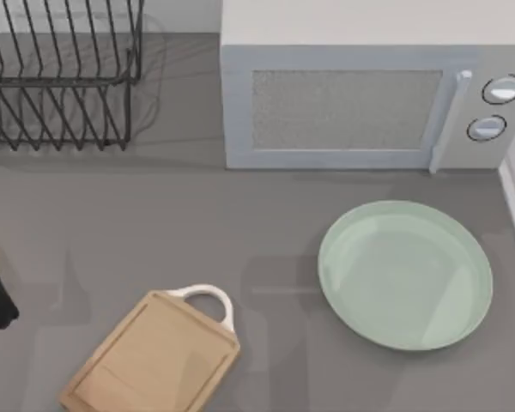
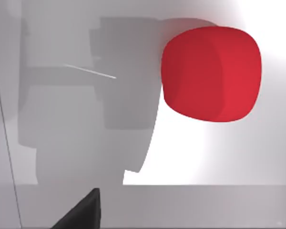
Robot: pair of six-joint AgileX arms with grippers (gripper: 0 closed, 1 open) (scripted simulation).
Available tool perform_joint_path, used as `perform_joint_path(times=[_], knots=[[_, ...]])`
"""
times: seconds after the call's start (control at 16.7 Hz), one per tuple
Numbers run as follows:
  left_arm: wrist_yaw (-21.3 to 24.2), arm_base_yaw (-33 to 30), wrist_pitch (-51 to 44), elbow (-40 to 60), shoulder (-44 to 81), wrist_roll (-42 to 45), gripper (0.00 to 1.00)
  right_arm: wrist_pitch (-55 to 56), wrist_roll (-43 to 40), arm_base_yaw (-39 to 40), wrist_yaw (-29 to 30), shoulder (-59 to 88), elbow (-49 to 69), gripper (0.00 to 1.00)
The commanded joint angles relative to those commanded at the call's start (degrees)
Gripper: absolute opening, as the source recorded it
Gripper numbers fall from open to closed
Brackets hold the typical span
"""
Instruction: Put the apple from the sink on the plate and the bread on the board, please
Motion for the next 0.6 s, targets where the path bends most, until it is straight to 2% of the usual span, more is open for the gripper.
perform_joint_path(times=[0.36,0.6], knots=[[0.0,0.0,0.0,0.0,0.0,0.0,1.00,1.0,0.1,0.3,0.0,0.5,-0.7,1.00],[0.0,0.0,0.0,0.0,0.0,0.0,1.00,9.7,0.1,0.2,0.1,5.3,-4.5,1.00]])
